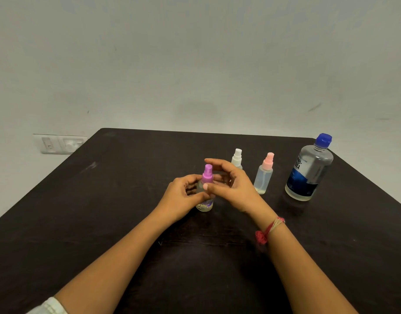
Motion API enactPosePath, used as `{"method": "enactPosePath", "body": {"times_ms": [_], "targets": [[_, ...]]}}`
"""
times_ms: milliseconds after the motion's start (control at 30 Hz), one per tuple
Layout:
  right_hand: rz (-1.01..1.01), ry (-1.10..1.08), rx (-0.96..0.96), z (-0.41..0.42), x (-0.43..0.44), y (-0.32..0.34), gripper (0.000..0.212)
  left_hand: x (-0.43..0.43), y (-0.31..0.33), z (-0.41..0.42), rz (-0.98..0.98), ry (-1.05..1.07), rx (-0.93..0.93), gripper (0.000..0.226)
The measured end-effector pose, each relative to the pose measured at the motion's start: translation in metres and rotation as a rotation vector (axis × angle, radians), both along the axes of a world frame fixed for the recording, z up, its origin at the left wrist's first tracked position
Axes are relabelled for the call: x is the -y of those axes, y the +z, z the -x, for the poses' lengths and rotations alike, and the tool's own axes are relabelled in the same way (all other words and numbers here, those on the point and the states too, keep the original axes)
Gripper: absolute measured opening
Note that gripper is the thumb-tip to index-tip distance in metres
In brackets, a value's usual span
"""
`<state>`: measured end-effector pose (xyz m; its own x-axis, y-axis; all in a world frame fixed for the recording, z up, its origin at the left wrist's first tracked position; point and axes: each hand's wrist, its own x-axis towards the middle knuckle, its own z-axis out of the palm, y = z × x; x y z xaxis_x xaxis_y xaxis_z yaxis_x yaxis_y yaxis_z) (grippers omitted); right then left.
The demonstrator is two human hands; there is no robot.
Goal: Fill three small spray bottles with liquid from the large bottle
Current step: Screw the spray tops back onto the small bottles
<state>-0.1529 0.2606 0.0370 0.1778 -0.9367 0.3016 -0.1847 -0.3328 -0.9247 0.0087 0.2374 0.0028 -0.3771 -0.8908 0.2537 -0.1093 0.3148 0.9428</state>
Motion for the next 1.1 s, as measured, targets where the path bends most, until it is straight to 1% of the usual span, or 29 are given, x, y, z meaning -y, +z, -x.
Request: {"method": "enactPosePath", "body": {"times_ms": [100,233,400,500,600,700,767,833,933,1100], "targets": [[0.029,-0.015,-0.017,-0.001,0.000,-0.002,0.048,0.000,0.000,0.001,-0.004,0.004,-0.009,0.037],[0.038,-0.058,0.017,-0.003,0.001,-0.004,0.039,0.001,-0.001,0.001,0.002,0.014,-0.006,0.039],[0.017,0.001,0.000,-0.001,0.000,-0.001,0.049,0.002,-0.003,0.000,0.004,0.011,-0.003,0.034],[0.049,0.000,-0.051,-0.001,0.000,-0.002,0.042,0.002,-0.003,0.000,0.007,0.005,-0.007,0.036],[0.055,-0.051,-0.019,-0.003,0.001,-0.005,0.035,0.002,-0.003,0.001,0.009,-0.002,-0.015,0.037],[0.060,-0.081,0.008,-0.005,0.002,-0.007,0.036,0.003,-0.004,0.001,0.006,-0.006,-0.026,0.036],[0.051,-0.066,-0.022,-0.005,0.002,-0.006,0.041,0.004,-0.005,0.000,0.002,-0.020,-0.026,0.035],[0.042,-0.051,-0.105,-0.003,0.002,-0.005,0.041,0.005,-0.004,-0.002,-0.006,-0.046,-0.030,0.035],[0.081,-0.077,-0.196,-0.001,0.004,-0.005,0.031,0.005,-0.002,-0.001,-0.012,-0.086,-0.049,0.036],[0.088,-0.178,-0.126,-0.003,0.006,-0.011,0.023,0.004,-0.002,0.000,-0.020,-0.099,-0.042,0.038]]}}
